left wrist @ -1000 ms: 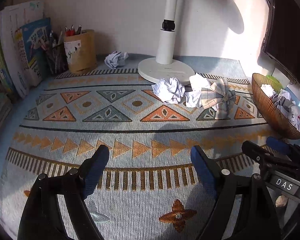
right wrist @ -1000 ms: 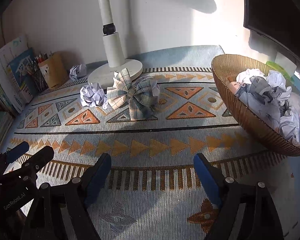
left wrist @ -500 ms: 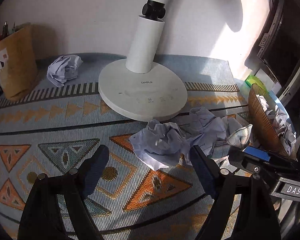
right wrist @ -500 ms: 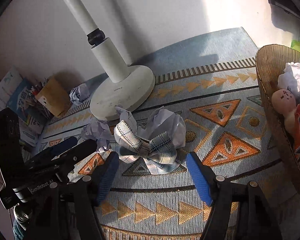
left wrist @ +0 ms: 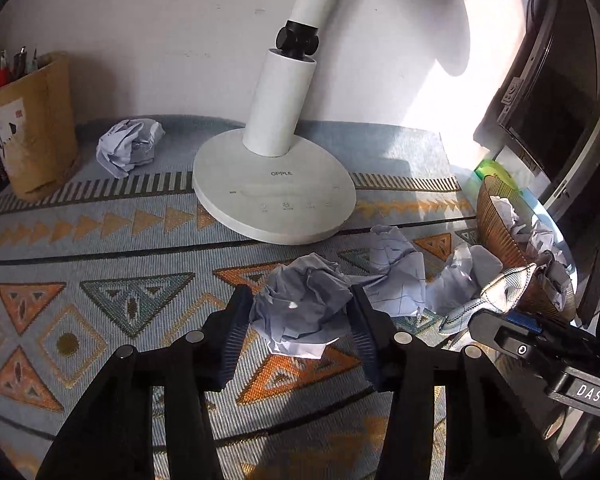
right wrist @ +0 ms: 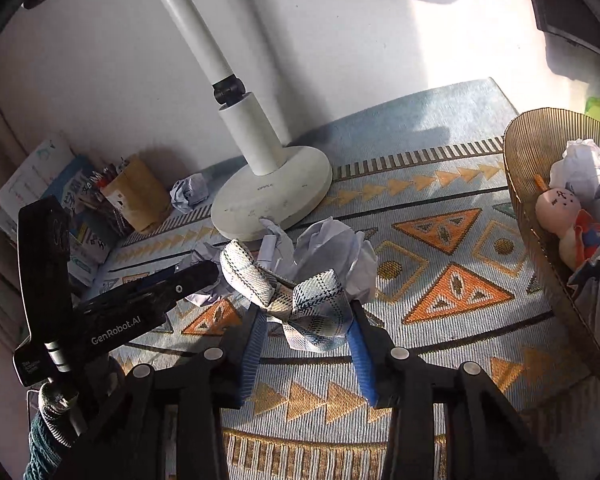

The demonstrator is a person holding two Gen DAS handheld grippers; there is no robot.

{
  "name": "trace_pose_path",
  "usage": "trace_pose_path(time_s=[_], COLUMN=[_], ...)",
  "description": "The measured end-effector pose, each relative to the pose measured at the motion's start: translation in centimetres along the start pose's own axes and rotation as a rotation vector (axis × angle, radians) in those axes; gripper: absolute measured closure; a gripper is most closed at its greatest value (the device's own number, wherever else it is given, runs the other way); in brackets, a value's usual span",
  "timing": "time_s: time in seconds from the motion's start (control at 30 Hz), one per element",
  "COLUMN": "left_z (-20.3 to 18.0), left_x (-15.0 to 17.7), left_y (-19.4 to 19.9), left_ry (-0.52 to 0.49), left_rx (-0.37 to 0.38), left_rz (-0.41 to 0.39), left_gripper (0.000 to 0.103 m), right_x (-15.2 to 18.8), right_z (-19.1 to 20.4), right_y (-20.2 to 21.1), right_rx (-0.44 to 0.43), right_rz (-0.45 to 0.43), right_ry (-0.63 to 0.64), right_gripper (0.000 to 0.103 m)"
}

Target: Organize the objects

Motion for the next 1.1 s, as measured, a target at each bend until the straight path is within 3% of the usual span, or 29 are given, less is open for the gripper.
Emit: trace_pose_path(time_s=[0.17,0.23,0.37,0.53,0.6,0.63,0.8,0.87,1.0,1.03,1.07,1.1], left_z=[-1.3,-2.3,-4.1,-4.8,-4.7,-4.6,-4.3,-4.3,-4.3,-4.3,-4.3,-4.2], left_x=[3.1,5.2,9.5,11.3,11.3,11.4,11.5,11.5,11.5,11.5,11.5,11.5], left_y=[5.2,6.6,7.5,8.2,8.2,7.9,8.2,8.3,8.4,8.4,8.5,8.5], left_ry=[-0.002,0.012,0.014,-0.007,-0.010,-0.004,0.022,0.028,0.039,0.042,0.044,0.047], left_rx=[-0.037,-0.037,-0.113,-0.150,-0.126,-0.125,-0.099,-0.092,-0.088,-0.088,-0.087,-0.085], left_rz=[-0.040,-0.035,-0.033,-0.068,-0.076,-0.060,-0.069,-0.072,-0.073,-0.075,-0.077,-0.078], left_gripper=[0.057,0.057,0.057,0.055,0.054,0.054,0.054,0.054,0.053,0.052,0.052,0.052], right_x=[3.1,5.2,9.7,12.2,12.5,12.7,12.9,12.5,11.8,11.8,11.7,11.6], right_z=[1.7,2.5,2.8,1.9,1.3,1.0,0.0,0.5,3.4,4.0,4.4,4.6], right_y=[3.5,4.2,4.2,4.1,4.5,4.8,6.3,6.5,6.0,5.7,5.6,5.4], right_rx=[-0.025,-0.026,-0.098,-0.036,-0.008,0.018,-0.011,-0.025,0.080,0.138,0.187,0.214], right_rz=[0.035,0.072,0.184,0.226,0.236,0.232,0.196,0.168,0.096,0.082,0.073,0.079], right_ry=[0.085,0.152,0.255,0.328,0.332,0.326,0.236,0.199,0.248,0.269,0.291,0.307], right_gripper=[0.063,0.063,0.063,0.062,0.053,0.046,0.045,0.037,0.038,0.040,0.058,0.069])
Point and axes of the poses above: each gripper's, at about its wrist camera, not at the fingertips, and y roughly against the way its jaws point, z to its left, x to its underside, the point moved 1 cm from there along -y, roughly the way its jaws point, and after that the axes turned 7 degrees about -x, right-handed, at the moved point
